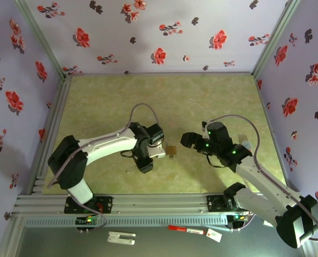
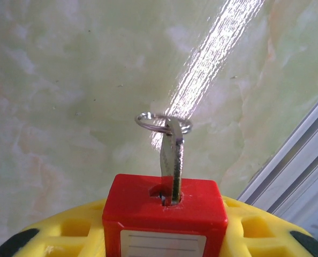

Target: Unlock with the key

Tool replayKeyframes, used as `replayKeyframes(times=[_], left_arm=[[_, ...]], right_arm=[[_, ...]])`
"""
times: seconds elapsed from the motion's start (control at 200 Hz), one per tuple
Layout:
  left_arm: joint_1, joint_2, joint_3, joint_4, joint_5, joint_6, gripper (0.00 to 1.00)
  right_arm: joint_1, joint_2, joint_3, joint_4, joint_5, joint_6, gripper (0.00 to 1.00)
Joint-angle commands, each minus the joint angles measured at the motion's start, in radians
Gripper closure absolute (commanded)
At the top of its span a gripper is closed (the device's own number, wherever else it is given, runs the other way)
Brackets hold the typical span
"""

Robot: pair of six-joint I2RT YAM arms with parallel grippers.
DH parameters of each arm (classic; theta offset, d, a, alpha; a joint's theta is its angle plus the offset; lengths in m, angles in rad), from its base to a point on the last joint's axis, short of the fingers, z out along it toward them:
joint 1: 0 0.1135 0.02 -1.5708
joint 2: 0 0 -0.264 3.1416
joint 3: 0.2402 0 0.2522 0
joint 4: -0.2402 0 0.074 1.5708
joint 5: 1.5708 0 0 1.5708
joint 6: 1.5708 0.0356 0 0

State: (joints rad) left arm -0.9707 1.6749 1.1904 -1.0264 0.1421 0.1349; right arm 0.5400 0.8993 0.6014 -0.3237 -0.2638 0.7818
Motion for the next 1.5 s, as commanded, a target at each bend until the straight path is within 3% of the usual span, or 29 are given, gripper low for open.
replayKeyframes(times=[0.0,0.24,0.465,0.67,0.8,1.01,1.16,1.495], left_arm=[[-0.003,0.021,0.028,-0.005,0.025,0.056,1.0],[0.004,0.003,0.031,0.1,-0.099,0.056,1.0],[0.007,0.055,0.069,0.04,-0.035,0.161,1.0],[-0.008,-0.068,0.026,0.206,-0.025,0.16,1.0],[-0.028,-0.19,-0.036,0.328,-0.006,0.163,1.0],[-0.056,-0.241,-0.05,0.352,0.025,0.168,1.0],[-0.071,-0.227,-0.044,0.368,0.035,0.166,1.0],[-0.077,-0.208,-0.025,0.368,0.039,0.174,1.0]], right_arm=[[-0.008,-0.016,0.033,-0.044,-0.005,-0.035,0.19],[-0.011,-0.053,0.003,-0.043,0.0,-0.023,0.18],[-0.015,-0.056,-0.009,-0.039,0.002,-0.019,0.19],[-0.023,-0.044,-0.016,-0.035,-0.011,-0.005,0.19],[-0.023,-0.033,-0.068,0.107,-0.124,0.037,0.25],[-0.001,0.045,-0.119,0.339,-0.311,0.105,0.32],[0.068,0.073,-0.097,0.404,-0.321,0.102,0.32],[0.103,0.102,-0.149,0.536,-0.377,0.172,0.36]])
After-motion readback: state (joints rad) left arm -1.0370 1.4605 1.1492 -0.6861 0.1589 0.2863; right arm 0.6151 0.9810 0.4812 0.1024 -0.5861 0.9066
